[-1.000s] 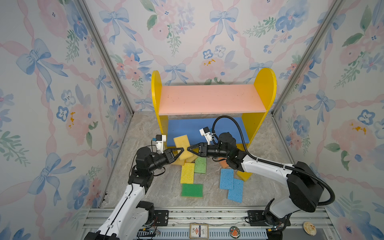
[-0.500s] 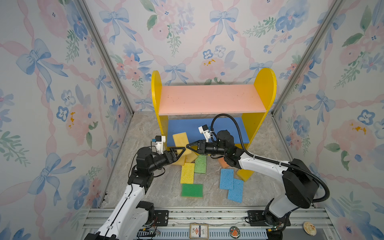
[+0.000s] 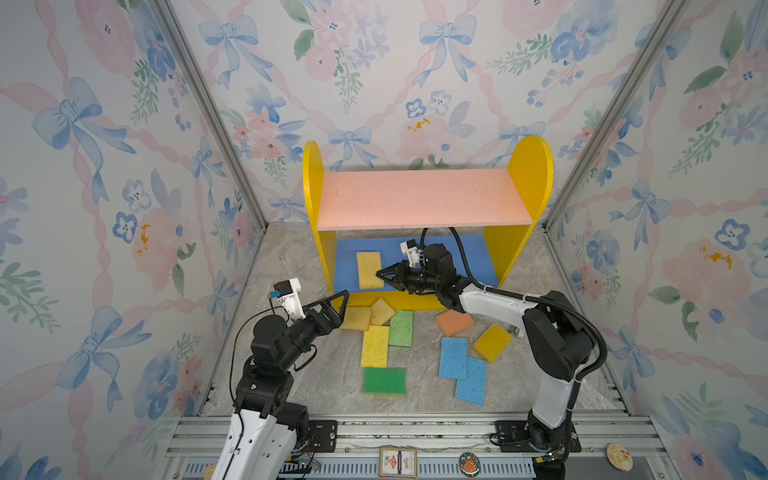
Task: Place and organize the cleaning sponges onto the shelf
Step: 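Release the pale yellow sponge upright on the blue shelf and withdraw the right gripper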
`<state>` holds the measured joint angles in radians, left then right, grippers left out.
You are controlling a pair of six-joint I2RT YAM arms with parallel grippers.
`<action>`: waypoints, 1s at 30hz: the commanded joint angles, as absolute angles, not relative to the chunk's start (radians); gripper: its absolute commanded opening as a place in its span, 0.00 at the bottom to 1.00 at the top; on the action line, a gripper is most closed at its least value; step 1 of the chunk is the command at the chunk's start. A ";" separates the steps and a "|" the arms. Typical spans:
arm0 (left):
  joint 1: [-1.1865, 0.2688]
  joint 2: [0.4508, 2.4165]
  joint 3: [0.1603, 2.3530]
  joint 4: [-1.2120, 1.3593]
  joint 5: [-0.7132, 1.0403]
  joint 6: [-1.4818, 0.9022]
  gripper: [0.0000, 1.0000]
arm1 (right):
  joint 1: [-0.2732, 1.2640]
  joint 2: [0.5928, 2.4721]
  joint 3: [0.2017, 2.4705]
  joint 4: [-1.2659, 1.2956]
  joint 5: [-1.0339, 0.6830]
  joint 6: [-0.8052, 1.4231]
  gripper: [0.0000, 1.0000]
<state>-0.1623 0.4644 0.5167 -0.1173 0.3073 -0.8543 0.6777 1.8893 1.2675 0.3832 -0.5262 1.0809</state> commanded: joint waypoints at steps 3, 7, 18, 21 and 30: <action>-0.155 0.469 0.570 -0.263 0.147 -0.797 0.98 | 0.701 1.942 1.372 0.240 -0.475 0.998 0.15; -0.155 0.472 0.596 -0.321 0.050 -0.778 0.98 | 0.736 1.987 1.418 0.191 -0.416 0.994 0.16; -0.254 0.420 0.632 -0.340 -0.109 -0.715 0.98 | 0.853 2.067 1.506 0.132 -0.220 1.021 0.22; -0.293 0.410 0.643 -0.342 -0.140 -0.702 0.98 | 0.865 2.070 1.506 0.122 -0.174 1.026 0.24; -0.349 0.417 0.646 -0.347 -0.162 -0.688 0.98 | 0.852 2.068 1.538 0.092 -0.086 1.017 0.23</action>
<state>-0.3405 0.4179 0.6212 -0.3397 -0.1349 -0.7151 0.8585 2.0426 1.5223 0.1745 -0.1535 1.0309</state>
